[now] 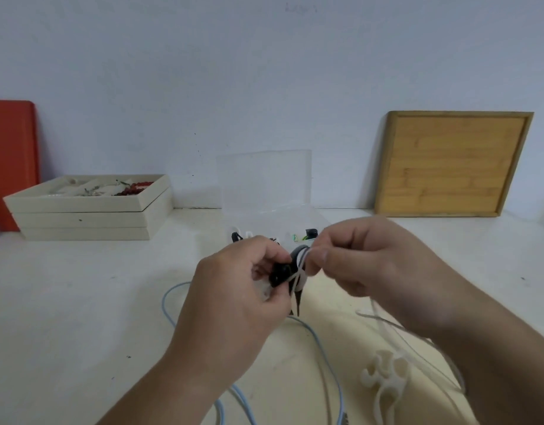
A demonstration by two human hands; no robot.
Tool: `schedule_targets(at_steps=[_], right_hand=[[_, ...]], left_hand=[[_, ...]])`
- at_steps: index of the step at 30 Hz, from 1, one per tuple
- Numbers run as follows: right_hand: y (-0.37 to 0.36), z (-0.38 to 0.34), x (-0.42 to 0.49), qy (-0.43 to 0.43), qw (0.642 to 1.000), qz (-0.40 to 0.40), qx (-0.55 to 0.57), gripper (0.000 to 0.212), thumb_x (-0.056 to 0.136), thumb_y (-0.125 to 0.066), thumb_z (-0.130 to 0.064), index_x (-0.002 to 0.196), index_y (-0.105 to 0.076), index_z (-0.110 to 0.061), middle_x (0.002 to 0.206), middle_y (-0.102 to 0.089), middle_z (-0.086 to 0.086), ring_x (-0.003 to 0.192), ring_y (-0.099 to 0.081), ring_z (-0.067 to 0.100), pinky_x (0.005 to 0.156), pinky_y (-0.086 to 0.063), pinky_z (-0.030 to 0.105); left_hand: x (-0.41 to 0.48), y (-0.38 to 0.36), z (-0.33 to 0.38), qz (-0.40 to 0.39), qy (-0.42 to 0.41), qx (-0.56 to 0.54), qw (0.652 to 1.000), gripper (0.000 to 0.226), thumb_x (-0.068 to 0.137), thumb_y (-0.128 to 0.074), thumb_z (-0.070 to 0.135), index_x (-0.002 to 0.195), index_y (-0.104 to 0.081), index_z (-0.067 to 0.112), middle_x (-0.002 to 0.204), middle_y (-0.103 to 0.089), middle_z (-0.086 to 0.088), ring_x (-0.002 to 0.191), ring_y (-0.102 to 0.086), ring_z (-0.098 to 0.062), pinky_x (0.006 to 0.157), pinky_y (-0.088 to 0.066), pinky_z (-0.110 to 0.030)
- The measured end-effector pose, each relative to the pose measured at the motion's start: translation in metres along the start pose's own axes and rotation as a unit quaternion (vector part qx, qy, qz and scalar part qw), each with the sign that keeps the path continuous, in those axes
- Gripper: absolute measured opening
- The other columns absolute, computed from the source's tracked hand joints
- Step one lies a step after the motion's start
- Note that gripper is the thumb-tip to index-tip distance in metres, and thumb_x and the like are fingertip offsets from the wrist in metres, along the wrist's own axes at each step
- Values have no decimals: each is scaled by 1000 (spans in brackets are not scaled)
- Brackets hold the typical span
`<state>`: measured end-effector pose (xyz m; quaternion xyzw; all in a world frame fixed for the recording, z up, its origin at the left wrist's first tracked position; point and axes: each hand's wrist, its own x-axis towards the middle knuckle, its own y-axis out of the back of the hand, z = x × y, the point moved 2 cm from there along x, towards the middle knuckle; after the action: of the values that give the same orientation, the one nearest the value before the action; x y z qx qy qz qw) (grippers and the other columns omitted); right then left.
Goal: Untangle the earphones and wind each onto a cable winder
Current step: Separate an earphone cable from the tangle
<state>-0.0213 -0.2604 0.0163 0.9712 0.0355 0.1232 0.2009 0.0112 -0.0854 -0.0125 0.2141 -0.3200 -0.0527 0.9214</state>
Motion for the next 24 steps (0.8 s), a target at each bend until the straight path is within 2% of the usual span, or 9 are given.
schedule_targets(at_steps=[3,7,10,11,13,15,19,21,24], right_hand=[[11,4,1,-1,996,88,-2,23,80,-66,-34,71,-72,-13,53,-33,5,56,-24,26,53,-19,41],[16,7,2,-12,986,161,-35,26,90,-70,-28,68,-70,-15,47,-31,-4,48,-24,18,43,-23,22],[14,14,5,-43,985,166,-11,28,93,-67,-28,67,-69,-17,51,-30,2,52,-23,21,48,-21,29],[11,16,5,-55,986,154,-11,29,94,-65,-29,67,-69,-18,53,-31,6,54,-24,23,51,-22,35],[4,19,6,-78,991,104,-41,32,96,-62,-31,67,-70,-19,54,-35,5,52,-28,22,53,-25,36],[-7,20,6,-100,992,24,-66,35,99,-56,-30,69,-70,-18,52,-42,-6,48,-32,15,50,-27,30],[-25,17,2,-90,988,-120,-28,36,104,-48,-29,82,-70,-12,62,-41,-1,51,-33,10,50,-29,21],[-26,14,0,-75,986,-147,-24,35,105,-47,-26,87,-70,-8,60,-38,-3,50,-31,9,49,-29,18],[-22,10,-1,-61,985,-156,-39,31,104,-52,-27,87,-73,-11,57,-35,-7,51,-28,11,50,-26,22]], left_hand=[[1,-1,0,-28,36,-87,995,26,67,-78,14,85,-71,32,78,-73,14,74,-70,-7,74,-57,-20],[1,-3,4,-82,53,-182,978,28,67,-75,7,85,-72,28,76,-74,6,70,-70,-11,70,-55,-17],[2,-3,6,-67,70,-245,965,27,63,-72,9,84,-73,25,76,-75,0,70,-71,-12,68,-54,-17],[2,-3,7,-58,74,-265,960,26,63,-72,8,83,-73,24,76,-75,-2,71,-71,-13,68,-55,-18],[4,-1,8,-36,85,-297,950,22,63,-74,7,82,-73,17,78,-76,-6,72,-72,-15,69,-56,-19],[5,2,8,4,100,-306,947,19,68,-81,0,80,-72,11,78,-76,-9,71,-73,-17,67,-56,-18],[6,7,-2,96,121,-249,956,22,78,-74,-6,85,-71,15,78,-76,-4,73,-73,-19,68,-55,-24],[7,8,-8,127,123,-207,962,22,77,-76,-2,85,-70,17,77,-76,-2,73,-73,-19,68,-55,-24],[8,9,-9,138,116,-168,969,22,75,-76,0,83,-69,19,74,-75,1,69,-72,-14,62,-53,-15]])
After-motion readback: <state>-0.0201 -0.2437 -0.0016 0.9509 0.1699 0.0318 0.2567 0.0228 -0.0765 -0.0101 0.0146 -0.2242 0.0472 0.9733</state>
